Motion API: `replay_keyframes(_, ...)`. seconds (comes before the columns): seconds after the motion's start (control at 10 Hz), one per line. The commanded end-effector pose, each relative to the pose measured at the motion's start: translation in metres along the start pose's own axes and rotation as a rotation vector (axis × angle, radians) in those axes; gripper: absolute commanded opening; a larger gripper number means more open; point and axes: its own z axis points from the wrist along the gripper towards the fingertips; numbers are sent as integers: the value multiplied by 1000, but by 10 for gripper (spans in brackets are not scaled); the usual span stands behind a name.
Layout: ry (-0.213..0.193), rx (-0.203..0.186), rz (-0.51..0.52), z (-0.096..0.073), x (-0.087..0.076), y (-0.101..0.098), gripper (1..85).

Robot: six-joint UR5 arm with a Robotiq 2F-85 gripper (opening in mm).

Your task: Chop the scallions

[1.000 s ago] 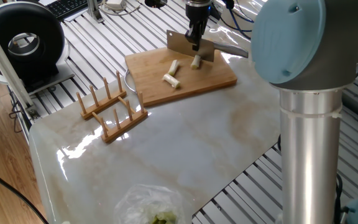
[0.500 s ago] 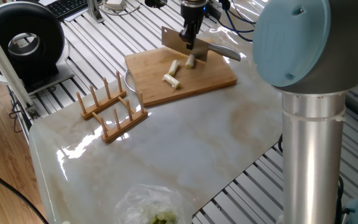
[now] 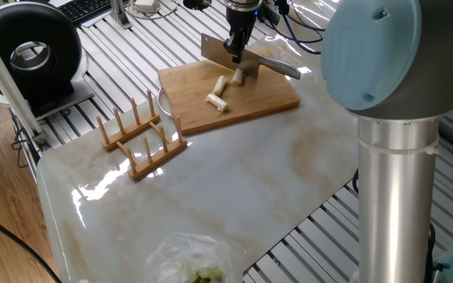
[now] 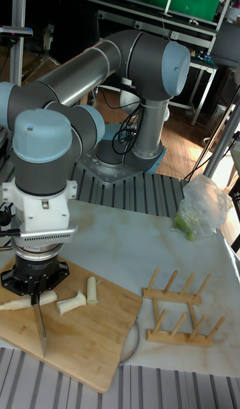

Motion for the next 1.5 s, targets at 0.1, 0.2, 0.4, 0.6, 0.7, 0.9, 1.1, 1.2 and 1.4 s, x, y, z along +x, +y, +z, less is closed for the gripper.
replay_keyframes(0.1, -47, -26, -7, -5, -15, 2, 13)
replay_keyframes(0.2, -57, -24, -12, -10, -18, 0, 13)
replay_keyframes(0.4, -54, -33, -13, -20, -18, 0, 13)
replay_keyframes(0.6, -57, -17, -7, -17, -18, -1, 13)
replay_keyframes(0.7, -64, -18, -10, -17, -19, -1, 13)
replay_keyframes(0.9, -66, -14, -9, -9, -19, 0, 13)
replay_keyframes(1.1, -30, -8, -14, -2, -9, -2, 13)
replay_keyframes(1.2, -17, -2, -18, -2, -3, -3, 13)
replay_keyframes(1.4, -9, -4, -27, -2, -2, -3, 13)
